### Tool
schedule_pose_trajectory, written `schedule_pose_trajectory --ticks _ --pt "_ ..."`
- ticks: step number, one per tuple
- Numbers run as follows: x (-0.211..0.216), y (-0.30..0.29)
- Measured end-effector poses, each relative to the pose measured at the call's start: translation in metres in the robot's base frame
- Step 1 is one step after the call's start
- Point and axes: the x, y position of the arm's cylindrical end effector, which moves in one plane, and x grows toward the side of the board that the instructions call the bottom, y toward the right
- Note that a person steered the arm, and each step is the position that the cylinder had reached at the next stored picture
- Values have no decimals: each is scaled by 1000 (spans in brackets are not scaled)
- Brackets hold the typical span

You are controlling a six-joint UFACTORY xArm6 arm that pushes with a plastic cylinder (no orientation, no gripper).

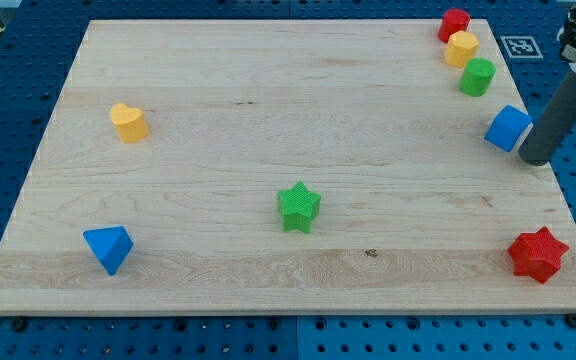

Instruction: Move blue cube below green circle

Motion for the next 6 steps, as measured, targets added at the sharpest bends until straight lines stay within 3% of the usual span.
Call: schedule_pose_trajectory --ticks 4,6 --pt "-12 -34" --pt "-12 -22"
